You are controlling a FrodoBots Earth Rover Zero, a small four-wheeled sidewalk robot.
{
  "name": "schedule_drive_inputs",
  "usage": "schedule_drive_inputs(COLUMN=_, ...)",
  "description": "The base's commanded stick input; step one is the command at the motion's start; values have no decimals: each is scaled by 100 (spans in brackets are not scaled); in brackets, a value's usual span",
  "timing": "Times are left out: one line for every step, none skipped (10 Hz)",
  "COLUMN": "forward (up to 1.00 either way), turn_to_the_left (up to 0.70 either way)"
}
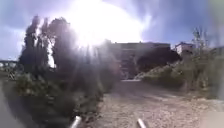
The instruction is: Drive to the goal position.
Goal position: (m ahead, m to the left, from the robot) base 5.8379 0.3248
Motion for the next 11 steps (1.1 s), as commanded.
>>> schedule_drive_inputs(forward=70, turn_to_the_left=-20)
schedule_drive_inputs(forward=70, turn_to_the_left=-10)
schedule_drive_inputs(forward=70, turn_to_the_left=-23)
schedule_drive_inputs(forward=70, turn_to_the_left=-33)
schedule_drive_inputs(forward=70, turn_to_the_left=0)
schedule_drive_inputs(forward=70, turn_to_the_left=0)
schedule_drive_inputs(forward=70, turn_to_the_left=0)
schedule_drive_inputs(forward=70, turn_to_the_left=0)
schedule_drive_inputs(forward=70, turn_to_the_left=0)
schedule_drive_inputs(forward=70, turn_to_the_left=0)
schedule_drive_inputs(forward=70, turn_to_the_left=0)
